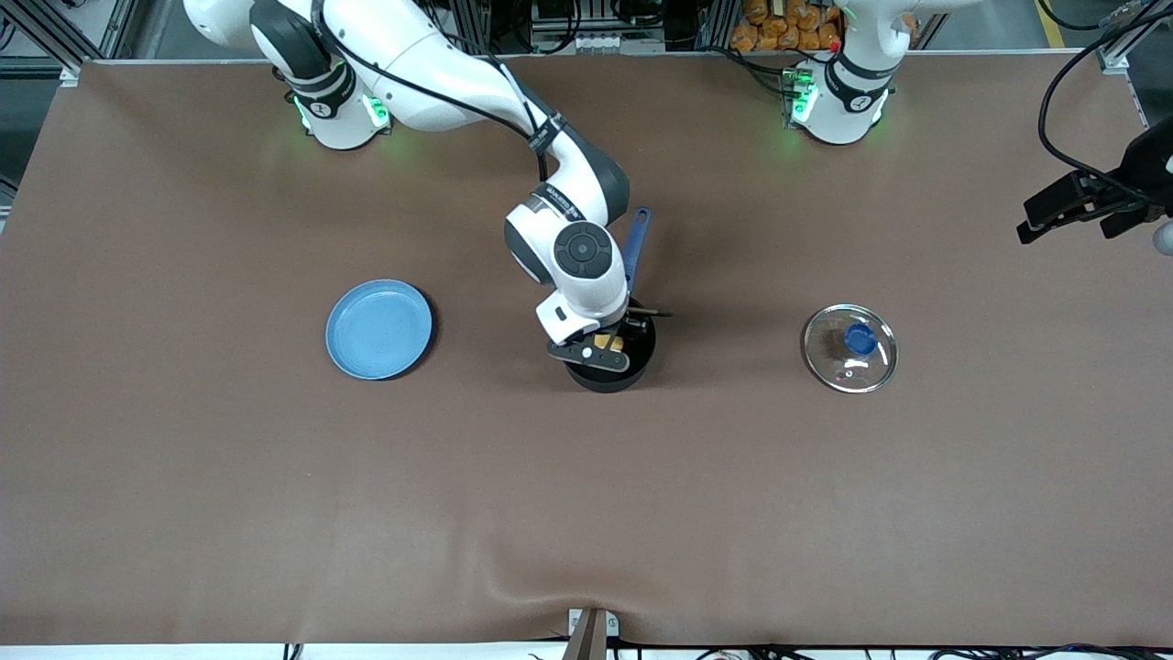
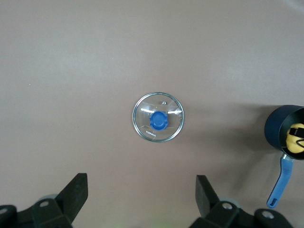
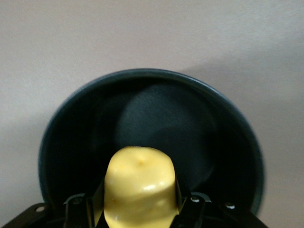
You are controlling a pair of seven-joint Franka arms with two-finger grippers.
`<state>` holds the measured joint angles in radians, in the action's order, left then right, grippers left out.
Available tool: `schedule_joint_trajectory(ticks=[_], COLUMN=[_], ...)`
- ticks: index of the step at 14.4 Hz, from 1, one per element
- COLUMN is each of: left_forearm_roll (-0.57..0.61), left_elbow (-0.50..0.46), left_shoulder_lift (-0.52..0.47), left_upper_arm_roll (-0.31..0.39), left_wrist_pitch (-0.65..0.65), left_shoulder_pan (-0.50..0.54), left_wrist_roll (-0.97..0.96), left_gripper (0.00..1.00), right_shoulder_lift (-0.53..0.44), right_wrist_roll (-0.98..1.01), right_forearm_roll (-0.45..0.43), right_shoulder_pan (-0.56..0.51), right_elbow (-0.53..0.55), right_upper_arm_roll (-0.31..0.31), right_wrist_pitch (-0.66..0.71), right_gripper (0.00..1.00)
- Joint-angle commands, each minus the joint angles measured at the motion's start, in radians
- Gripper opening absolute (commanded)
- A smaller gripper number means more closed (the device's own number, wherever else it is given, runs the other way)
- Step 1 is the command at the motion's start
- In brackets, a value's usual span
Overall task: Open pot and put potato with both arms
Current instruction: 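Lower the potato into the saucepan and open the right gripper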
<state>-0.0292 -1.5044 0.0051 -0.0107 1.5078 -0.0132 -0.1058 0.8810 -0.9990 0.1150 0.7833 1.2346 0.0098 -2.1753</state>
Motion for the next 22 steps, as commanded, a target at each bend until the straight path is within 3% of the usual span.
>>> schedule_joint_trajectory(ticks=[1, 10, 11, 12, 13, 14, 18, 22], left_forearm_roll=[-0.015, -0.015, -0.015, -0.015, -0.015, -0.015, -0.015, -0.015], left_elbow=[0.001, 0.001, 0.001, 0.001, 0.001, 0.001, 0.001, 0.001], left_shoulder_lift=[0.006, 0.006, 0.006, 0.006, 0.006, 0.006, 0.006, 0.007], left_upper_arm_roll=[0.006, 0.006, 0.006, 0.006, 0.006, 0.006, 0.006, 0.006], left_wrist_pitch=[-0.008, -0.008, -0.008, -0.008, -0.008, -0.008, -0.008, -0.008], left_shoulder_pan=[-0.002, -0.004, -0.004, -0.002, -0.002, -0.004, -0.002, -0.002], left_wrist_roll=[0.018, 0.015, 0.015, 0.017, 0.017, 0.017, 0.018, 0.018], left_gripper=[1.00, 1.00, 1.00, 1.00, 1.00, 1.00, 1.00, 1.00], right_shoulder_lift=[0.046, 0.059, 0.059, 0.059, 0.059, 0.056, 0.018, -0.008], right_wrist_roll=[-0.047, -0.055, -0.055, -0.055, -0.052, -0.052, -0.052, -0.086], right_forearm_roll=[-0.031, -0.060, -0.060, -0.058, -0.058, -0.061, -0.043, -0.020], right_shoulder_pan=[0.017, 0.022, 0.022, 0.022, 0.021, 0.021, 0.008, -0.009], right_elbow=[-0.037, -0.017, -0.017, -0.017, -0.018, -0.018, -0.041, -0.161], right_upper_arm_roll=[-0.010, -0.010, -0.010, -0.010, -0.010, -0.011, -0.007, -0.001], right_wrist_pitch=[-0.032, -0.035, -0.035, -0.034, -0.032, -0.029, 0.044, 0.193], right_gripper=[0.00, 0.00, 0.04, 0.31, 0.45, 0.99, 1.00, 1.00])
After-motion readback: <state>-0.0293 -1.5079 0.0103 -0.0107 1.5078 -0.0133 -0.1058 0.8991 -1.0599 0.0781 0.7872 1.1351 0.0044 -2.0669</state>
